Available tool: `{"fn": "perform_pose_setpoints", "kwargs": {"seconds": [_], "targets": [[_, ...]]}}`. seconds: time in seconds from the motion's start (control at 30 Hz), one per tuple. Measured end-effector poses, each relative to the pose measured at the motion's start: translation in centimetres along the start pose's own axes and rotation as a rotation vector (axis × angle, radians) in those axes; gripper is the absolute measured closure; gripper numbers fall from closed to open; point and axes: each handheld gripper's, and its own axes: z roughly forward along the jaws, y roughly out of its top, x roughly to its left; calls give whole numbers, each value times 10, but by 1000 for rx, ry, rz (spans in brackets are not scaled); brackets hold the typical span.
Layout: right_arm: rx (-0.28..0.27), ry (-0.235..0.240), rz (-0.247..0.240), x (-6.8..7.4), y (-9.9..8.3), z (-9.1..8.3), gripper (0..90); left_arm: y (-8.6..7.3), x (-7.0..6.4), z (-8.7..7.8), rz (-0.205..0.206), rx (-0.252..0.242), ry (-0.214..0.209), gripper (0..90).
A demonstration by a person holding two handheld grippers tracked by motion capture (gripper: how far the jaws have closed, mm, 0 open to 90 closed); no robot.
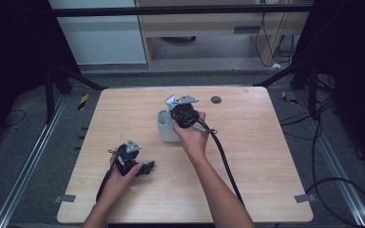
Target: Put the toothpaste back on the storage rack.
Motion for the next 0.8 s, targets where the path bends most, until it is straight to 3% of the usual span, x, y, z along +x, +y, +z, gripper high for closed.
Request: {"fn": "perform_pose_setpoints", "kwargs": {"seconds": [0.8], "targets": [[21, 3, 5, 3, 6, 9, 783, 0, 0, 0, -1, -3, -1, 0]]}}
